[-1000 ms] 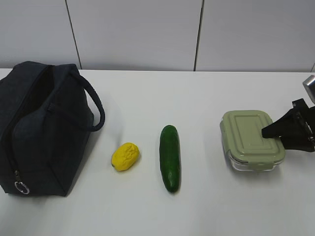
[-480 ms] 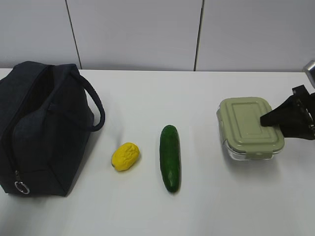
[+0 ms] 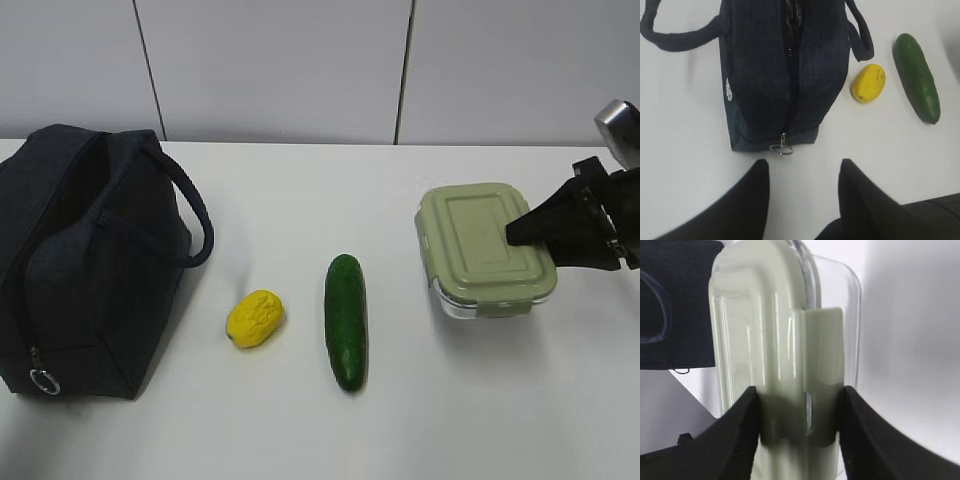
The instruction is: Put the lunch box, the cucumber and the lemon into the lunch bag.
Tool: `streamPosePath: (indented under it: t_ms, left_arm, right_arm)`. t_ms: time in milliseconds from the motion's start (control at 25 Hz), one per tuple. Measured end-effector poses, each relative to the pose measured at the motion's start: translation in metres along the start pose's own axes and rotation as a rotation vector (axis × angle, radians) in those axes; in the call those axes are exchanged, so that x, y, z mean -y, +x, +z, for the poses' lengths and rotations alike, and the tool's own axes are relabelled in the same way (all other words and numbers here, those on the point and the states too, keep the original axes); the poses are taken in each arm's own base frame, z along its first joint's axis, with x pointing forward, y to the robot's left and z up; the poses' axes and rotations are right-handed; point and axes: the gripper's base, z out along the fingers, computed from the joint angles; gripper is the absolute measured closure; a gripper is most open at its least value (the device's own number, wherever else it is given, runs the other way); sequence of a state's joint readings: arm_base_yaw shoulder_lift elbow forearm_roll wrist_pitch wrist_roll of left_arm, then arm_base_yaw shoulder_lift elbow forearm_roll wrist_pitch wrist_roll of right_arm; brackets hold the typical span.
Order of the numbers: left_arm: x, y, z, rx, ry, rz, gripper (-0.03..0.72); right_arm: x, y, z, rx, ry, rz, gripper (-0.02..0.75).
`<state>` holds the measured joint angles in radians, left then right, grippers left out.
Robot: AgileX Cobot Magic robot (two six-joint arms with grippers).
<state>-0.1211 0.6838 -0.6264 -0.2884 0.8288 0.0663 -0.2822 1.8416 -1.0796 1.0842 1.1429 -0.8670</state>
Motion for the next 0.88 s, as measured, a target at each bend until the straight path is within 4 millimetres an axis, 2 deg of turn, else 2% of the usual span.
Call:
streamPosePath:
  t_ms: [320, 680, 880]
  left_arm:
    - [-0.003, -0.036, 0.018, -0.040, -0.042, 0.019, 0.374]
    - [-0.008, -0.082, 0.066, -0.101, -0.067, 0.004, 0.374]
    - [-0.009, -0.106, 0.084, -0.114, -0.071, 0.004, 0.374]
  right_arm:
    - [-0.027, -0.001, -0.001, 0.031, -0.041, -0.028, 0.387]
    - [-0.055, -0.004, -0.017, 0.130, -0.094, -0.056, 0.387]
    - [-0.065, -0.004, -0.024, 0.157, -0.104, -0.070, 0.387]
